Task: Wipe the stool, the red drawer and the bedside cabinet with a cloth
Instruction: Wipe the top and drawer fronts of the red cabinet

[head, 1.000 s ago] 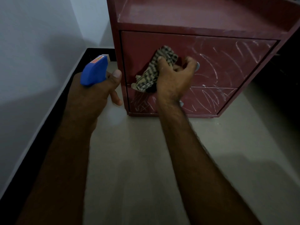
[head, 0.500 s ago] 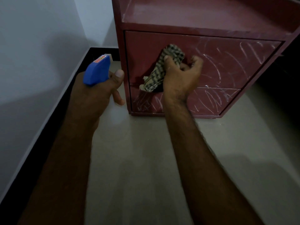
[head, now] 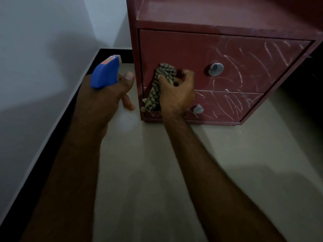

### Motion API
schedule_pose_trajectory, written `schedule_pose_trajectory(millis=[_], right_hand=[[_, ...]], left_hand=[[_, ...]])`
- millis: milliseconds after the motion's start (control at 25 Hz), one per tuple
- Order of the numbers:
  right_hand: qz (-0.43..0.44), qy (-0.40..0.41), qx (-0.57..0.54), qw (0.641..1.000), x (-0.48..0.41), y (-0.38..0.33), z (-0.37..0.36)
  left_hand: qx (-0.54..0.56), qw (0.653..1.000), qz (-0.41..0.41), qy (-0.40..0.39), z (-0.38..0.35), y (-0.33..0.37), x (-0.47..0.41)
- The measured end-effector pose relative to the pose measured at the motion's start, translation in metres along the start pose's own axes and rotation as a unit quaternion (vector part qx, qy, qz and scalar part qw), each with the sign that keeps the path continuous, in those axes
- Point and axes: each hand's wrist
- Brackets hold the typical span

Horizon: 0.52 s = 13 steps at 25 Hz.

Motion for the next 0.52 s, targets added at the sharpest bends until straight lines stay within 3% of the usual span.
schedule_pose_trajectory(millis=[200,360,520], right_hand=[[-0.009,-0.018,-0.015,1.0,0.004,0.003,-0.009],[-0.14,-0.045,-0.043,0.988,0.005,0.026,0.002],[-0.319,-0.084,-0.273,0.904,-0.002,0.043,0.034]], left_hand=[[0.004,1.0,-0.01,0.0,-0.001,-0.002,-0.002],[-0.001,1.0,-0.004,-0.003,-0.004,0.0,-0.001],[-0.007,1.0,0.0,-0.013,-0.01,0.001,-0.002]])
Point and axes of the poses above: each hand's wrist, its own x-axis away from the middle knuckle, its own z-axis out of the back of the hand, y = z × x, and after that the axes turned 2 degrees about -x, right-handed
